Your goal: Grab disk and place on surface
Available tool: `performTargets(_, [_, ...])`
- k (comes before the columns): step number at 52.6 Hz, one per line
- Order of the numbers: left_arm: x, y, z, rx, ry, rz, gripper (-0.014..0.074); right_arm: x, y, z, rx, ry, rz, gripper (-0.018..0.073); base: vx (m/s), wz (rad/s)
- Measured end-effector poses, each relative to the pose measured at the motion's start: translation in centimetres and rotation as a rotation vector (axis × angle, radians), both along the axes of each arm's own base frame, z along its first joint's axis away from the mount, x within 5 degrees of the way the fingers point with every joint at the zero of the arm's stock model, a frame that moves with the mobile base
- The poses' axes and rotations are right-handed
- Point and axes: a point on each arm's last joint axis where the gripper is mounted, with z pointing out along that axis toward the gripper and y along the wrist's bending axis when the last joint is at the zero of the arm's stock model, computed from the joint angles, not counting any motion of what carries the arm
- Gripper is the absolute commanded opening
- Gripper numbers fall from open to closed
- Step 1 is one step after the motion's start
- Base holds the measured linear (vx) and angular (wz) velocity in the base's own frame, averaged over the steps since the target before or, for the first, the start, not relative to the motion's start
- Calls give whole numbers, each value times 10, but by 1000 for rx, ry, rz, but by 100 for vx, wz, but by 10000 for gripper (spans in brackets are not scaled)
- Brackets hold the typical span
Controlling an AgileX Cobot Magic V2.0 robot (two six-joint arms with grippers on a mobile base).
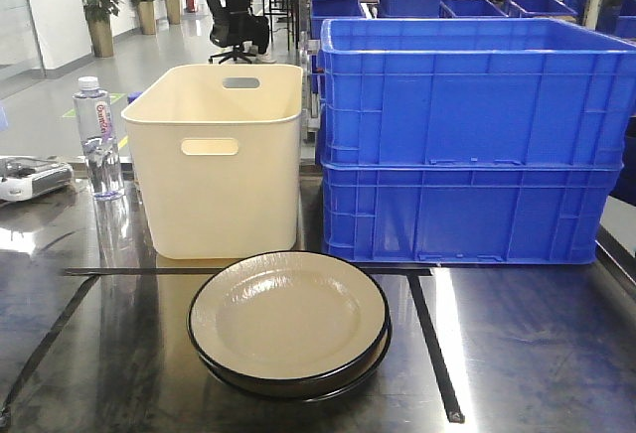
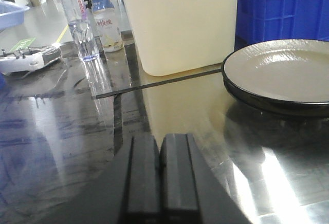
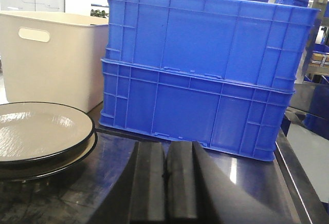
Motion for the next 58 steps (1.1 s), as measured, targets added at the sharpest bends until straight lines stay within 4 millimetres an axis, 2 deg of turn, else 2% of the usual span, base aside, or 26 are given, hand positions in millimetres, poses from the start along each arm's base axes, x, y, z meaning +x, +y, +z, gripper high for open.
performTargets(35, [0, 0, -1, 0, 7, 0, -5, 0, 0, 0, 2, -1, 0, -9, 0, 0])
performTargets(41, [0, 0, -6, 2, 9, 0, -5, 0, 0, 0, 2, -1, 0, -9, 0, 0])
performTargets(46, [-2, 0, -22, 3, -1, -2, -5, 0, 0, 0, 2, -1, 0, -9, 0, 0])
performTargets(48, [-5, 0, -34, 1, -9, -4, -5, 0, 0, 0, 2, -1, 0, -9, 0, 0])
performTargets(58, [-19, 1, -111, -27, -57, -9, -5, 0, 0, 0, 2, -1, 0, -9, 0, 0])
